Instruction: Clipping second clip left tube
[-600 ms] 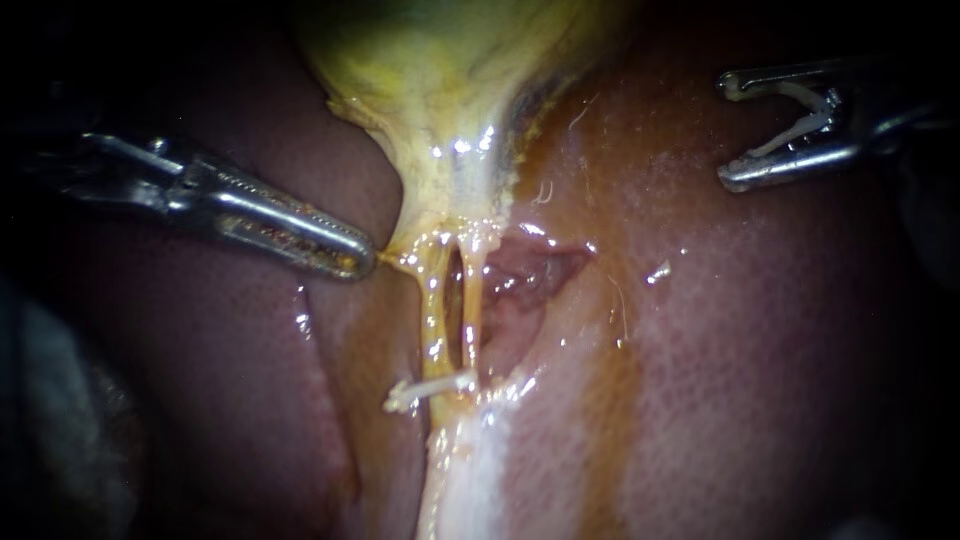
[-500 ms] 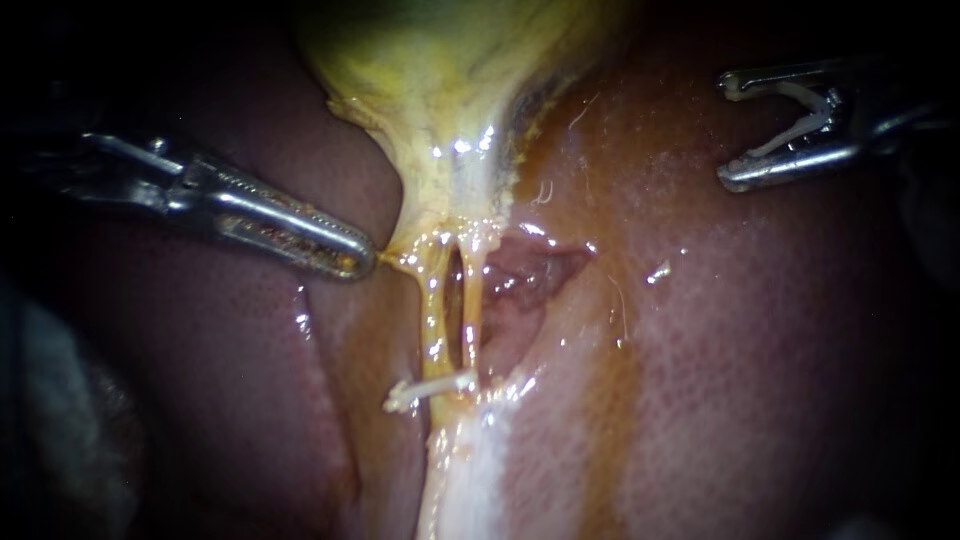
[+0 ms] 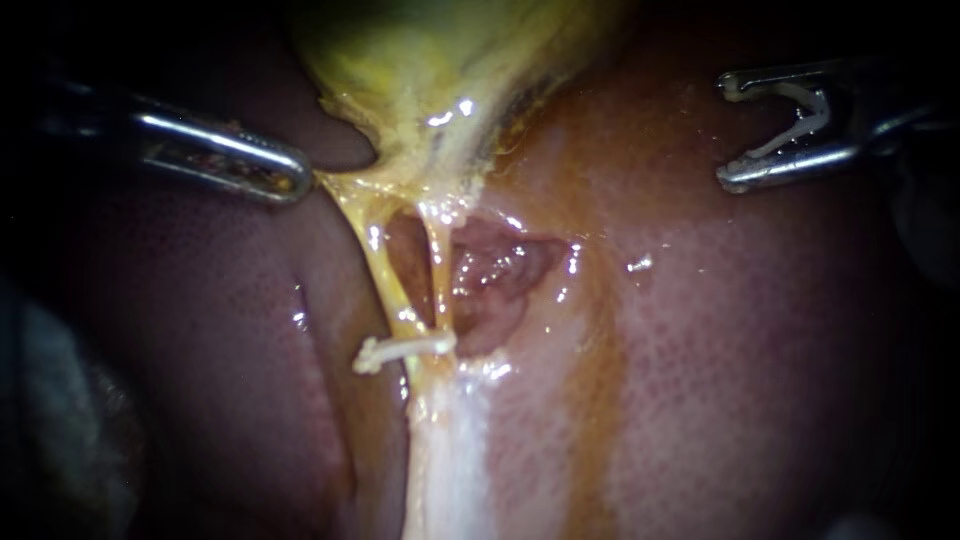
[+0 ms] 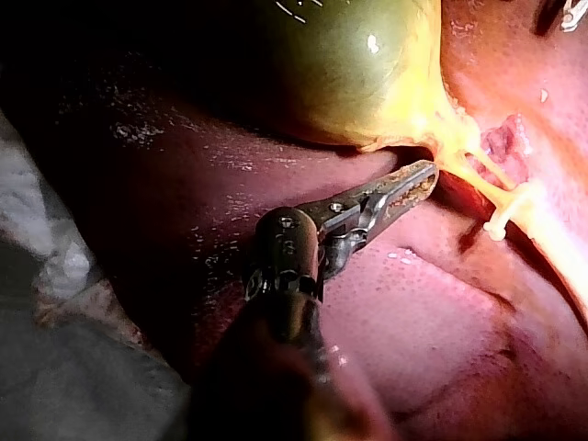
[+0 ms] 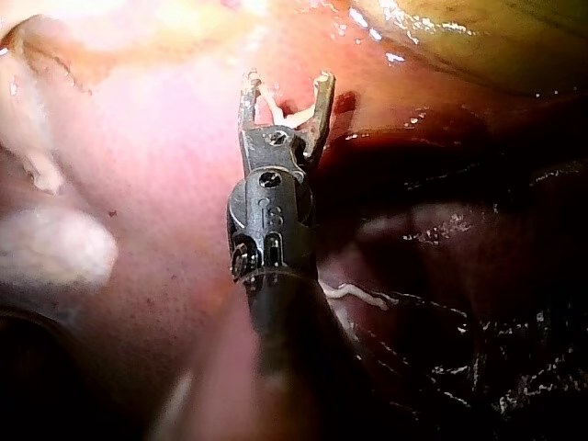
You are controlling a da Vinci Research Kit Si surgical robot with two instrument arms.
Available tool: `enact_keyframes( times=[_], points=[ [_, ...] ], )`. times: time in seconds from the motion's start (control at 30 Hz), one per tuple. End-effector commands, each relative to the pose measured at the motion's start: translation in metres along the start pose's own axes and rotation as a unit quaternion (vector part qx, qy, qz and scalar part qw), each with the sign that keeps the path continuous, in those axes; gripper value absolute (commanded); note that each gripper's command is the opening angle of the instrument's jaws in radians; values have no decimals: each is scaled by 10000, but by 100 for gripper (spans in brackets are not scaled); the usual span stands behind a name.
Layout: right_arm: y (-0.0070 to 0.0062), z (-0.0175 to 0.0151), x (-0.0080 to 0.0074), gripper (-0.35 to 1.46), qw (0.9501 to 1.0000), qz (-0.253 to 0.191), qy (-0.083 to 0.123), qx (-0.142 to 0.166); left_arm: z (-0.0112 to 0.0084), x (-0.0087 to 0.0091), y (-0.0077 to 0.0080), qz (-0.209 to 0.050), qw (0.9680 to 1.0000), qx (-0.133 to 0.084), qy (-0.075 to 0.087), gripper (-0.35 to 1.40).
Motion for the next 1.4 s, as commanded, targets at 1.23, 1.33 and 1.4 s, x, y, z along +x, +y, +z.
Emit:
enact_keyframes(
  times=[1.23, 1.33, 1.4],
  points=[
    [-125, 187, 77, 49, 9886, 971, 126, 1142, 11, -9, 7, -19, 10000, 54, 20, -35],
    [-124, 197, 75, 49, 9861, 1120, 87, 1221, 11, -10, 8, -20, 10000, 42, 15, -35],
    [-122, 202, 74, 49, 9856, 1168, 107, 1215, 11, -9, 8, -20, 10000, 43, 15, -35]
  ],
)
